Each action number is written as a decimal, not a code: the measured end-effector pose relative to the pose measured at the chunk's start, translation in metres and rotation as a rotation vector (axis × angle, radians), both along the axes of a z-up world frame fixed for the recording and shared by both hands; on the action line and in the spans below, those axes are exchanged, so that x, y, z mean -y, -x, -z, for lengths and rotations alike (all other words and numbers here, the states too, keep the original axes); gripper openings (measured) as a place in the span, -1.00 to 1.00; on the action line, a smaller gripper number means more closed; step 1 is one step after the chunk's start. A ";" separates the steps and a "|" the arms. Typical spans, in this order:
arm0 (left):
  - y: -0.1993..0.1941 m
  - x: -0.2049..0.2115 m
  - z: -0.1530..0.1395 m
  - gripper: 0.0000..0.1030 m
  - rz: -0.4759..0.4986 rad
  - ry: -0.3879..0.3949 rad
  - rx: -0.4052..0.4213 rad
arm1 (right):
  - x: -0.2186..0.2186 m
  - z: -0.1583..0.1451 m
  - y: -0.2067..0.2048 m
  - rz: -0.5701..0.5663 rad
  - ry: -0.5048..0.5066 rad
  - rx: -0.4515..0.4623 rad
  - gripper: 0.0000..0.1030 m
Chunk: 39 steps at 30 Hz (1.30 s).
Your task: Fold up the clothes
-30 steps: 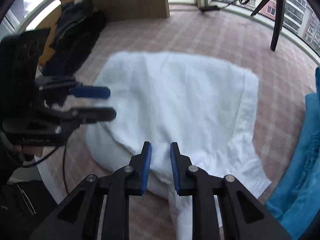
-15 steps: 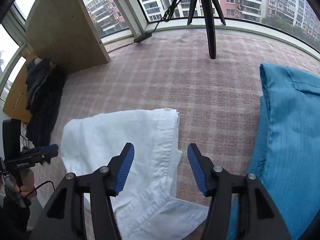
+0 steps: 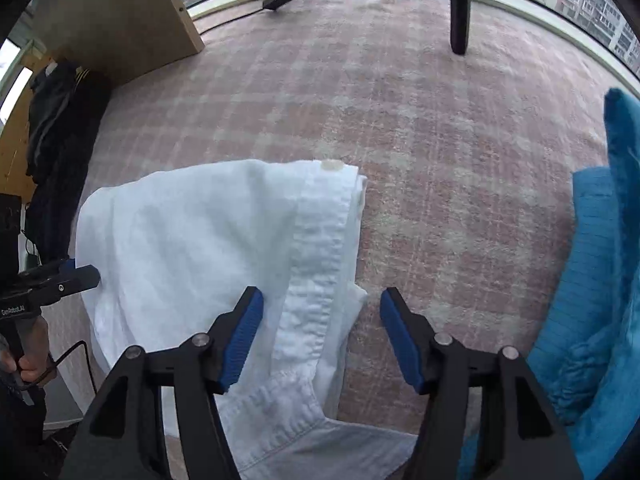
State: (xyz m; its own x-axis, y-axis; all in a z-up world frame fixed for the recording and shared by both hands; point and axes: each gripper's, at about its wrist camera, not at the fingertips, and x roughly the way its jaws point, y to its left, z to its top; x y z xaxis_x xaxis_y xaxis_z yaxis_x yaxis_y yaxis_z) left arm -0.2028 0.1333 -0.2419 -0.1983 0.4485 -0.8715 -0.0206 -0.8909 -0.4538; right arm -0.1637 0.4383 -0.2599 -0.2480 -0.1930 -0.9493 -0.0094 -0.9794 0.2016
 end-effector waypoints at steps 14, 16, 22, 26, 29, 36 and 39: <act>0.000 0.008 0.005 0.20 -0.054 0.048 0.026 | 0.008 0.009 -0.001 -0.127 -0.061 -0.004 0.78; 0.000 0.008 0.005 0.21 -0.061 0.071 0.017 | 0.009 0.009 0.000 -0.141 -0.068 -0.006 0.78; 0.004 -0.010 0.006 0.41 0.010 0.126 0.012 | 0.017 0.008 -0.005 -0.200 -0.061 -0.054 0.63; 0.007 -0.021 0.007 0.30 0.043 0.113 0.007 | 0.017 0.008 -0.004 -0.219 -0.040 -0.059 0.35; 0.007 -0.031 0.009 0.21 0.064 0.126 -0.019 | 0.017 0.008 -0.003 -0.228 -0.021 -0.068 0.23; 0.008 -0.042 0.008 -0.23 0.078 0.134 -0.063 | 0.030 0.002 -0.002 -0.249 0.017 -0.088 -0.01; 0.008 -0.038 0.009 -0.39 0.064 0.117 -0.077 | 0.033 0.003 -0.002 -0.250 0.054 -0.092 -0.39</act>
State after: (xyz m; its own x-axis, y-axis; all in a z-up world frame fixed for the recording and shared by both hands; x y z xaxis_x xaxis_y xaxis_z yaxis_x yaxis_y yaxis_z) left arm -0.2110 0.1718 -0.2507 -0.2411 0.3588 -0.9017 -0.1094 -0.9333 -0.3421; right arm -0.1616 0.4050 -0.2631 -0.2709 -0.3093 -0.9116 0.2523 -0.9367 0.2429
